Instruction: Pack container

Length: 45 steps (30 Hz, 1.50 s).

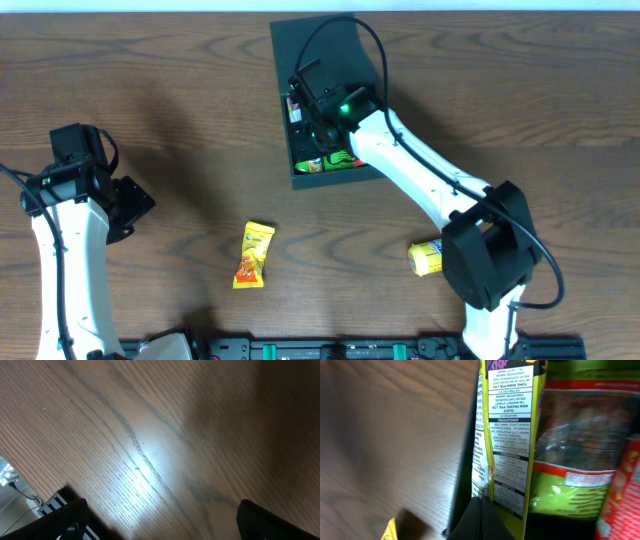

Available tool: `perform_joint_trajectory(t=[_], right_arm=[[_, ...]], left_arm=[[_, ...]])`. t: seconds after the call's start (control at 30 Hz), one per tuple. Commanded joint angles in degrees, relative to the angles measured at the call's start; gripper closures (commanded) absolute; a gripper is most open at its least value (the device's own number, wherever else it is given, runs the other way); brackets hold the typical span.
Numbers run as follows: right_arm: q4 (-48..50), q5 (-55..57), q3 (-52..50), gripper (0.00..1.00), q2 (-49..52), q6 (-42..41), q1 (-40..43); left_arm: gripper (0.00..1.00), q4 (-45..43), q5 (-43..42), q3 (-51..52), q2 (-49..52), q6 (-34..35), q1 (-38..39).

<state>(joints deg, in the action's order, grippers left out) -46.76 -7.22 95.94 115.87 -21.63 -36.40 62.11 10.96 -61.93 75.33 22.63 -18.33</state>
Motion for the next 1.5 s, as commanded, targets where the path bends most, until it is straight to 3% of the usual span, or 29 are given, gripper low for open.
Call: perform_joint_trajectory(t=[0.0, 0.43, 0.9, 1.13, 1.47], right_arm=[[-0.85, 4.44, -0.09, 0.99, 0.61, 1.11, 2.10], [-3.82, 7.43, -0.09, 0.99, 0.61, 1.57, 4.44], [-3.37, 6.91, -0.11, 0.99, 2.38, 0.46, 0.04], [-3.67, 17.88, -0.11, 0.99, 2.43, -0.20, -0.39], [-3.96, 24.44, -0.11, 0.99, 2.43, -0.70, 1.25]], left_arm=[[0.05, 0.09, 1.20, -0.15, 0.31, -0.35, -0.31], [0.05, 0.09, 1.20, -0.15, 0.31, -0.35, -0.31], [0.05, 0.09, 1.20, -0.15, 0.31, -0.35, -0.31], [0.05, 0.09, 1.20, -0.15, 0.31, -0.35, -0.31], [0.05, 0.09, 1.20, -0.15, 0.31, -0.35, -0.31]])
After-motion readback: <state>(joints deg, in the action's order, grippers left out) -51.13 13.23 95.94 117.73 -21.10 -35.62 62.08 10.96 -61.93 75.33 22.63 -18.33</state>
